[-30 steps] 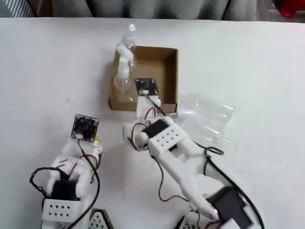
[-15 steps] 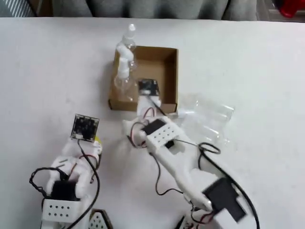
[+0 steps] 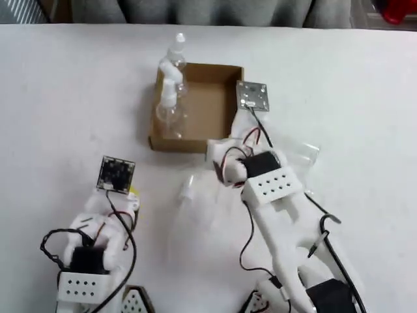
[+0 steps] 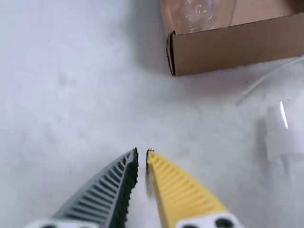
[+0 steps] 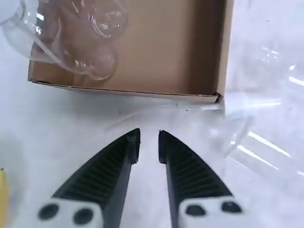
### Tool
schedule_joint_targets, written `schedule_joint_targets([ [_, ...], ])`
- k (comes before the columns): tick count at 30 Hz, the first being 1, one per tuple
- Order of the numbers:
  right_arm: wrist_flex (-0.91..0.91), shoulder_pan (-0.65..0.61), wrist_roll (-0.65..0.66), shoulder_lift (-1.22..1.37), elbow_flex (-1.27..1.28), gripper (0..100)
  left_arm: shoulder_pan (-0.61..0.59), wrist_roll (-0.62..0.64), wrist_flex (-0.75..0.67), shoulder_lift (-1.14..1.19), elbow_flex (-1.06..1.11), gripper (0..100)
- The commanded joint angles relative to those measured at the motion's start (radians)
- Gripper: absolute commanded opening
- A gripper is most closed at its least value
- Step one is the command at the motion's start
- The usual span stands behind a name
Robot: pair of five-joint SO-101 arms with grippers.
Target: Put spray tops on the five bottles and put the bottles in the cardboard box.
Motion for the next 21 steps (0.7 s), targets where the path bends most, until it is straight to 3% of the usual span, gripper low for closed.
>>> schedule_joint_targets([
  [1, -0.061, 0.010, 0.101, -0.033, 0.002, 1.2, -0.010, -0.011, 0.003, -0.022, -0.005, 4],
  [8, -0.107, 0.097, 0.245, 0.111, 0.008, 1.6, -0.010, -0.011, 0.003, -0.022, -0.005, 4],
  [21, -0.048, 0.291, 0.376, 0.323, 0.025, 1.6, -0.010, -0.011, 0.003, -0.022, -0.005, 4],
])
